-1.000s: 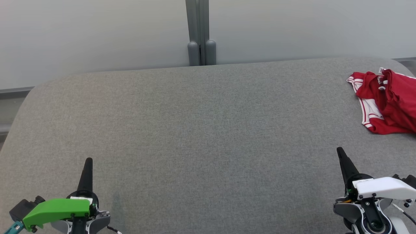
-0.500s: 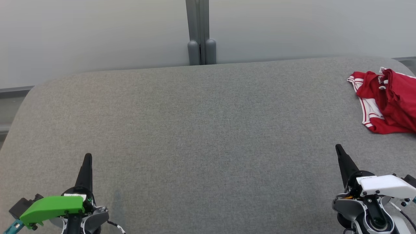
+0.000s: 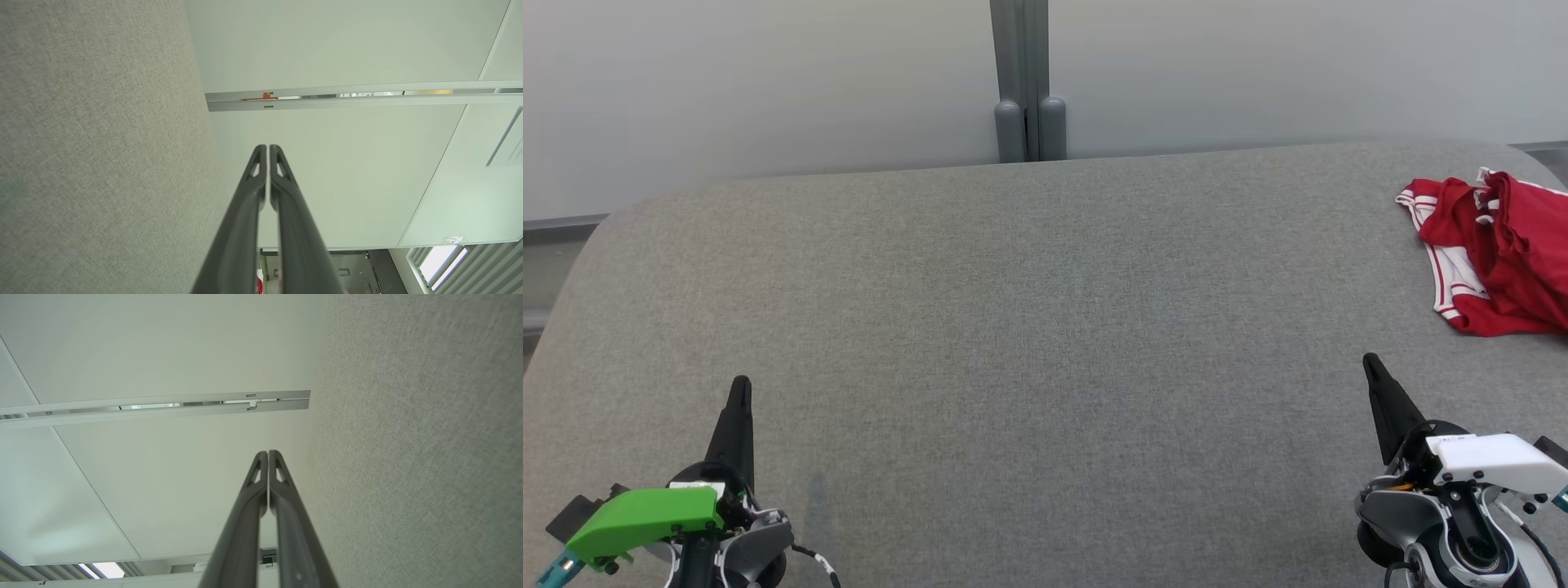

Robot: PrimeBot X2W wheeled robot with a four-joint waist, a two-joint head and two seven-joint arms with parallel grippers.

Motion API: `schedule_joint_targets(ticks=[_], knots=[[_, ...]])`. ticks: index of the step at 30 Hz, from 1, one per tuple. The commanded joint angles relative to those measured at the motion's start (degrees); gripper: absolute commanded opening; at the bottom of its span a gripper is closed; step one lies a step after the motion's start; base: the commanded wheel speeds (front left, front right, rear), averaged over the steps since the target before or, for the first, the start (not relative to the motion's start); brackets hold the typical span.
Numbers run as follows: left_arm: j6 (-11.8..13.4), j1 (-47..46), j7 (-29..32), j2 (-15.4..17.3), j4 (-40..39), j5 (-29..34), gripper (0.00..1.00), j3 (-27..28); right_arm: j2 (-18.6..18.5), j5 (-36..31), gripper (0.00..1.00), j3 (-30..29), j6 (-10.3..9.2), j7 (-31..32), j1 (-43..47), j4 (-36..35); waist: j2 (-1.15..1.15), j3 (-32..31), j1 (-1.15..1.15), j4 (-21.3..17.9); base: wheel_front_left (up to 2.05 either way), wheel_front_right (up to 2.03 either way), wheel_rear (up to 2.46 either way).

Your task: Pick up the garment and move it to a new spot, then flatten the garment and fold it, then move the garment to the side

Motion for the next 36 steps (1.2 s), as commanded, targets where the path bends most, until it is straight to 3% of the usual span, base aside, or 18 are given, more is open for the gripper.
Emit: schedule_joint_targets(ticks=[1,36], knots=[[-0.3,-0.6,0.3,0.4,-0.2,-0.3,0.00,0.2,0.0,0.6,0.00,-0.2,0.02,0.2,-0.4,0.2,0.00,0.0,0.00,0.0,0.00,0.00,0.00],[-0.3,-0.6,0.2,0.4,-0.2,-0.3,0.00,0.2,0.1,0.4,0.00,-0.2,0.02,0.3,-0.4,0.2,0.00,0.0,0.00,0.0,0.00,0.00,0.00]])
